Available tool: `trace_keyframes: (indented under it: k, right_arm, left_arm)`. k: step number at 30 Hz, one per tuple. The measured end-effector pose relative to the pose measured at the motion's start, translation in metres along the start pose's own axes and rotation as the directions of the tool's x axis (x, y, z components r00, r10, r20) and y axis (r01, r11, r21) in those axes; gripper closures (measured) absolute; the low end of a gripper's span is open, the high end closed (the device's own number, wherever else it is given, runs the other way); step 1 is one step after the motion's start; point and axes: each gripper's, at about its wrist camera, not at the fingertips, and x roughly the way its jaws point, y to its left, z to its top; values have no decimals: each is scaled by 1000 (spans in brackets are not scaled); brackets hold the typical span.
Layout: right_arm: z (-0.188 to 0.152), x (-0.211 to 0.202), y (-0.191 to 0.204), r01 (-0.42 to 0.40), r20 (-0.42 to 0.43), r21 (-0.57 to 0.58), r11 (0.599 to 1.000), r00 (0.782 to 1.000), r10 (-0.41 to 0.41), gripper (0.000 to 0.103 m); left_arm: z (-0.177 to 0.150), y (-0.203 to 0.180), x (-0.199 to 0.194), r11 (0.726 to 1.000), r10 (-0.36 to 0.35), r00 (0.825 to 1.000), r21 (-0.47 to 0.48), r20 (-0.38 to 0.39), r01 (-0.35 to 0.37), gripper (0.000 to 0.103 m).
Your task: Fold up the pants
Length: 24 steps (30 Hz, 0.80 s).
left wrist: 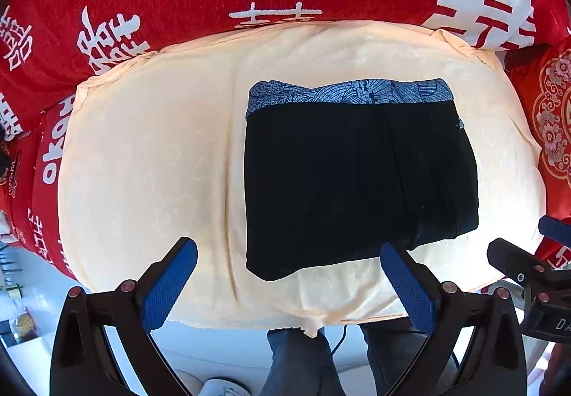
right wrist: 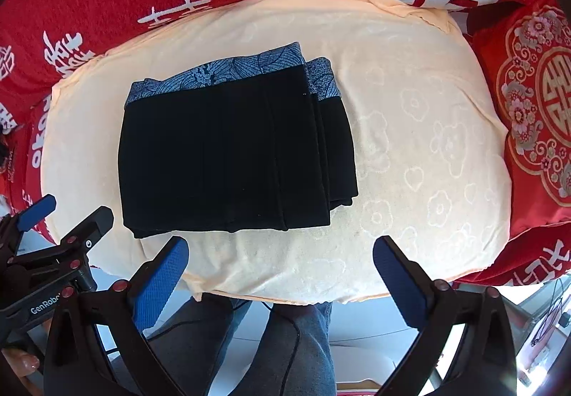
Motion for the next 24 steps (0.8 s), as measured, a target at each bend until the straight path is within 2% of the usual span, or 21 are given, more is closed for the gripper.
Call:
trace_keyframes:
  k: [24]
  right_arm:
    - [2, 5, 0, 19, -18, -1, 1000, 1000, -19, 0]
  left_arm:
    - [-1, -5, 5, 1000, 17, 1000, 22, 0, -17, 0]
